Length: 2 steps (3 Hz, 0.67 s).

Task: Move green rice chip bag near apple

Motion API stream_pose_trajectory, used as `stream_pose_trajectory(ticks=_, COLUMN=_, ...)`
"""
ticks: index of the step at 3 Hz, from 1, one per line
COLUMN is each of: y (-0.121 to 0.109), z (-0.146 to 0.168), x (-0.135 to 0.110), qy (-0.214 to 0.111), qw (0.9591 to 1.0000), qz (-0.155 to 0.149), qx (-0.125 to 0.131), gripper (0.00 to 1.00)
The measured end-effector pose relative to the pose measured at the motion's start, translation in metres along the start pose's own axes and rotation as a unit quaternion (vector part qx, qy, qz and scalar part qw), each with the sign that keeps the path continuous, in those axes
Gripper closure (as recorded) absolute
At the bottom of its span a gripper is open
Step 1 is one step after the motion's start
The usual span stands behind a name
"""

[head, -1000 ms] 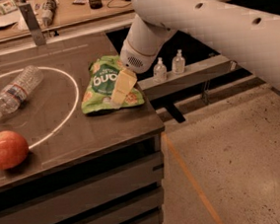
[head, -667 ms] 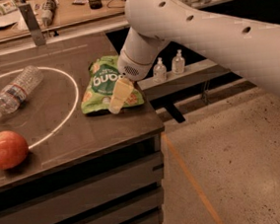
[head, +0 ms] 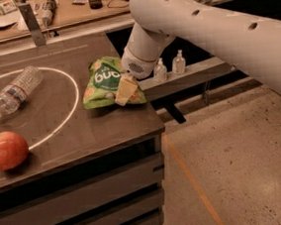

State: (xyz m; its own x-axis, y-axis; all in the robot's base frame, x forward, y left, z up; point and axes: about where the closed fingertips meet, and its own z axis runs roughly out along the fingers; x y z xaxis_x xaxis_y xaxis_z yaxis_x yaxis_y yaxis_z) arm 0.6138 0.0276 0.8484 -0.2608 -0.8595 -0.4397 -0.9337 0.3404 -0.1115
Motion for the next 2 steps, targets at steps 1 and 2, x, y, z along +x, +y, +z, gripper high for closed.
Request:
stream_pose_trajectory(ticks=1, y=0.002, z=-0.031, x=0.002, qy=-0.002, qw=0.9999, qz=-0.013, qx=0.001, gripper=0.92)
stream_pose_trajectory(ticks=2, y=0.005, z=-0.051, x=0.005, qy=-0.001, qw=0.9996, qz=-0.023, qx=0.014, gripper=1.00)
